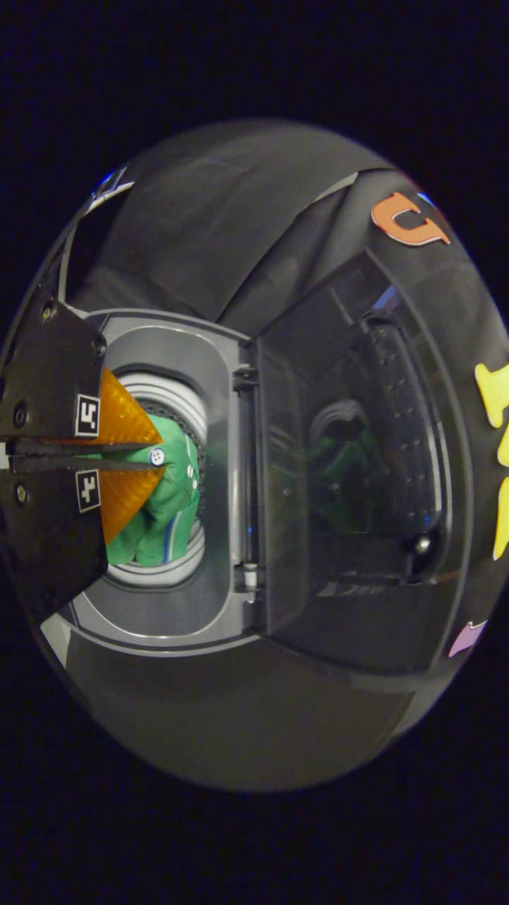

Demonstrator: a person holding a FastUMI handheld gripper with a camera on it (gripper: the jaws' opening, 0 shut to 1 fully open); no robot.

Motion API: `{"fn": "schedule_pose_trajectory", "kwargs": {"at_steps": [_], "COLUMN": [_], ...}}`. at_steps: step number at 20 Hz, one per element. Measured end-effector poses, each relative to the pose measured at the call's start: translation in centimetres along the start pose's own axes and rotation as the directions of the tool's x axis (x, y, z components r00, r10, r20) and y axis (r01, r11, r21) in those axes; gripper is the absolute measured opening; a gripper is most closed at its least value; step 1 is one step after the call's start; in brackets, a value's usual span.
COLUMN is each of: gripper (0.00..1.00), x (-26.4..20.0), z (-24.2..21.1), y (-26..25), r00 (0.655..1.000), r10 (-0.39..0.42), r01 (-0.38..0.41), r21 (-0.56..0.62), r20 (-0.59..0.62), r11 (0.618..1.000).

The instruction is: Put the clothes into the washing machine and then close the washing machine lid.

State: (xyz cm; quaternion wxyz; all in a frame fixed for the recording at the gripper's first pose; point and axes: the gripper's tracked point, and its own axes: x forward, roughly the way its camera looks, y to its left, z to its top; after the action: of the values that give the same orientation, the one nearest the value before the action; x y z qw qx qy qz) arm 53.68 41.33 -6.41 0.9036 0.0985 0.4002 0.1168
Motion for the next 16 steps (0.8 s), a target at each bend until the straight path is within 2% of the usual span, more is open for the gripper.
{"fn": "schedule_pose_trajectory", "kwargs": {"at_steps": [4,9,13,14,16], "gripper": [0.05,0.12,0.99,0.95,0.96], "x": [0.4,0.4,-0.1,-0.4,-0.5], "z": [-0.6,-0.1,0.3,0.3,0.2], "y": [-0.3,-0.4,-0.8,-0.9,-0.7], "r00": [0.999,1.000,0.998,0.998,0.998], "r10": [-0.009,-0.012,-0.051,-0.052,-0.056], "r01": [0.010,0.012,0.054,0.055,0.059], "r21": [0.016,-0.025,-0.077,-0.077,-0.080], "r20": [-0.035,0.000,0.043,0.044,0.040], "r11": [1.000,1.000,0.996,0.995,0.995]}}
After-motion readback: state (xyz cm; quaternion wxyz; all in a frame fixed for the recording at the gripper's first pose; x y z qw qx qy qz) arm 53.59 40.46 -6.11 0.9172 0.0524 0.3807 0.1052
